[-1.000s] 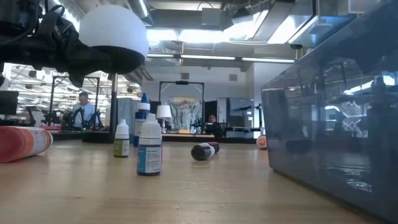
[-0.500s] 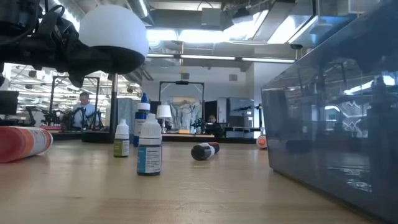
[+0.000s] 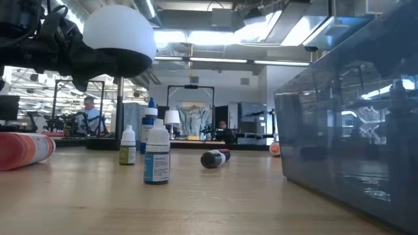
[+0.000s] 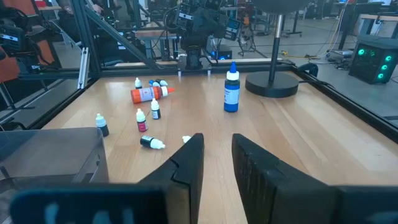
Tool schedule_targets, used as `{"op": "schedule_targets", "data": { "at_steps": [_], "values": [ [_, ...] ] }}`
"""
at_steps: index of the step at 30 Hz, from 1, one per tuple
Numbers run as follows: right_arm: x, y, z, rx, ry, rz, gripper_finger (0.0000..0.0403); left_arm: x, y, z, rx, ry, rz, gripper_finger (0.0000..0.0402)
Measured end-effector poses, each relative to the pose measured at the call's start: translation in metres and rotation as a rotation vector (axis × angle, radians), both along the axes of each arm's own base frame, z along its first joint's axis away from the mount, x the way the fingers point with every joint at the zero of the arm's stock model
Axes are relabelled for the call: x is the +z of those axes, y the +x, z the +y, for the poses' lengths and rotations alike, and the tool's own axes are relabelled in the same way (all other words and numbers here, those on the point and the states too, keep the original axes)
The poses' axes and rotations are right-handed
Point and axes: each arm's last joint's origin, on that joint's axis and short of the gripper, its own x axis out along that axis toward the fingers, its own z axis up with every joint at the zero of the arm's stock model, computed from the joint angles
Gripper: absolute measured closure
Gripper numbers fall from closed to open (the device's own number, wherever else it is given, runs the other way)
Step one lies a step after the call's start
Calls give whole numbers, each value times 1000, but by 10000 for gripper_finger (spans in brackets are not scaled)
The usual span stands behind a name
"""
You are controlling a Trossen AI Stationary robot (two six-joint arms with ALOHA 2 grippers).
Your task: Pick & Place food coloring
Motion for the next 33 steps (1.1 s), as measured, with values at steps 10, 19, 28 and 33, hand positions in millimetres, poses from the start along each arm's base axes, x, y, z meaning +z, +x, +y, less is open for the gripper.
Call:
{"op": "schedule_targets", "data": {
  "at_steps": [10,19,28,33],
  "values": [
    [0,0,0,1,0,0,315,0,0,0,0,0,-1,309],
    [0,0,0,0,0,0,315,0,0,0,0,0,0,308],
    [0,0,-1,-27,-3,-4,315,0,0,0,0,0,0,309],
    [0,0,-1,-27,-3,-4,315,0,0,0,0,0,-1,307]
  ]
}}
